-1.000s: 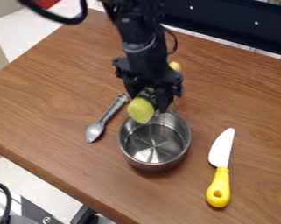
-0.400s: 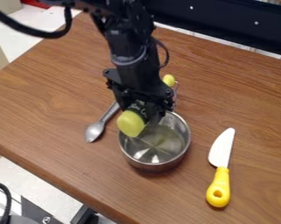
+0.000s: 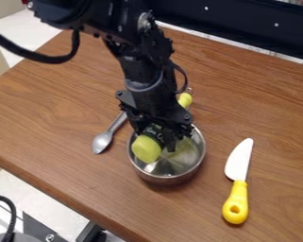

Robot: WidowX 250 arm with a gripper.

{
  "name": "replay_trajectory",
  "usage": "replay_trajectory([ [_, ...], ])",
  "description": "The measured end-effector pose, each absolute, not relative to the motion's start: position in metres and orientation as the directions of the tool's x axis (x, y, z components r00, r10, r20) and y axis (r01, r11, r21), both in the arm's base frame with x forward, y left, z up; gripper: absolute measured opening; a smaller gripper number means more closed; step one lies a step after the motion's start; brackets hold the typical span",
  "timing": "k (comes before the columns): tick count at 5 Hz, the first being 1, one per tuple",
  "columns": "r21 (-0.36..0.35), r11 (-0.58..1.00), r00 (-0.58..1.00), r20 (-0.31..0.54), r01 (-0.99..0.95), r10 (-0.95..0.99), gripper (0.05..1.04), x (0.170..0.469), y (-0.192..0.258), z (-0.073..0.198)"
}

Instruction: Pick up the yellow bottle and put it in the silver pot

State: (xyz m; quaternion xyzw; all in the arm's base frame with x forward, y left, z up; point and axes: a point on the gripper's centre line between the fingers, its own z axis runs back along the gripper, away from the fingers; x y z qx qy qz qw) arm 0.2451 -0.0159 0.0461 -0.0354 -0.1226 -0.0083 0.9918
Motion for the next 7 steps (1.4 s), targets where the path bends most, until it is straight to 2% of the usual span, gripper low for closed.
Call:
replay_trajectory([
  [1, -0.074, 0.997, 0.974, 0.224, -0.003, 0.019, 0.967, 0.243, -0.020, 0.046],
  [3, -0.098, 0.995, 0.975, 0.219, -0.024, 0.045, 0.999, 0.248, -0.021, 0.056],
  [4, -0.110, 0.992, 0.964, 0.249, -0.067, 0.092, 0.999, 0.254, -0.018, 0.071],
  [5, -0.159, 0.980, 0.953, 0.257, -0.123, 0.161, 0.999, 0.261, -0.011, 0.088],
  [6, -0.170, 0.982, 0.964, 0.236, -0.083, 0.123, 0.999, 0.265, 0.004, 0.105],
  [7, -0.116, 0.980, 0.945, 0.266, -0.162, 0.188, 0.999, 0.278, 0.027, 0.116],
])
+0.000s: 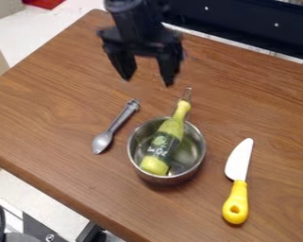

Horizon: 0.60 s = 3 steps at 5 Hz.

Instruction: Pick up the yellow bottle and put it in the silver pot

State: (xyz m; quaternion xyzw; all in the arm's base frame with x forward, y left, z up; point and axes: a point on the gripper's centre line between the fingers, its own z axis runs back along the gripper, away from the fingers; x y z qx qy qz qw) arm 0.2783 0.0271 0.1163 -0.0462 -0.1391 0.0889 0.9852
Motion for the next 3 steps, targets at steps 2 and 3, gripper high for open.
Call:
replay_trajectory([
  [2, -0.085, 0.947, 0.916, 0.242, -0.310, 0.321, 0.999, 0.314, 0.064, 0.101],
  [3, -0.093, 0.935, 0.902, 0.245, -0.342, 0.354, 0.999, 0.327, 0.078, 0.098],
])
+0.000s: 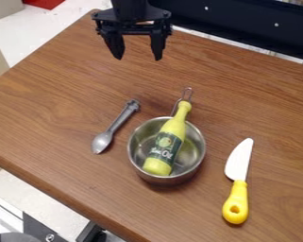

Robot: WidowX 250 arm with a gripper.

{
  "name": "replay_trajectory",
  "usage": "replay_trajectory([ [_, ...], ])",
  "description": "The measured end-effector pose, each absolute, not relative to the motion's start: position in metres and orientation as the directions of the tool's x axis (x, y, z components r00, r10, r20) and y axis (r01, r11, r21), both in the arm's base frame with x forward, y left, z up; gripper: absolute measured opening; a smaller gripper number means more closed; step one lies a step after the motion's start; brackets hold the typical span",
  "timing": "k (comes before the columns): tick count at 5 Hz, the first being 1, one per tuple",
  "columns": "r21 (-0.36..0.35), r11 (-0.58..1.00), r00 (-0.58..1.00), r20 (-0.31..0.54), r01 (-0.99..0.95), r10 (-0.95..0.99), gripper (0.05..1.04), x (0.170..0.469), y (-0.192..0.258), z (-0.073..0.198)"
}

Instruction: Pick up the yellow bottle and put it in the silver pot

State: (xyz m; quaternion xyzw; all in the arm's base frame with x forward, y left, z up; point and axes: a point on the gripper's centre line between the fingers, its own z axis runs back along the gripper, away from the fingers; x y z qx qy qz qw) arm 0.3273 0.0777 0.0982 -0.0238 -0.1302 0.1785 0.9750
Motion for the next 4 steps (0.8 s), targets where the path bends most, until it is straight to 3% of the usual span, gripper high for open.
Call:
replay_trajectory([
  [2, -0.127, 0.894, 0.863, 0.234, -0.429, 0.448, 0.999, 0.352, 0.107, 0.096],
  [4, -0.142, 0.858, 0.827, 0.230, -0.493, 0.513, 0.999, 0.358, 0.120, 0.103],
])
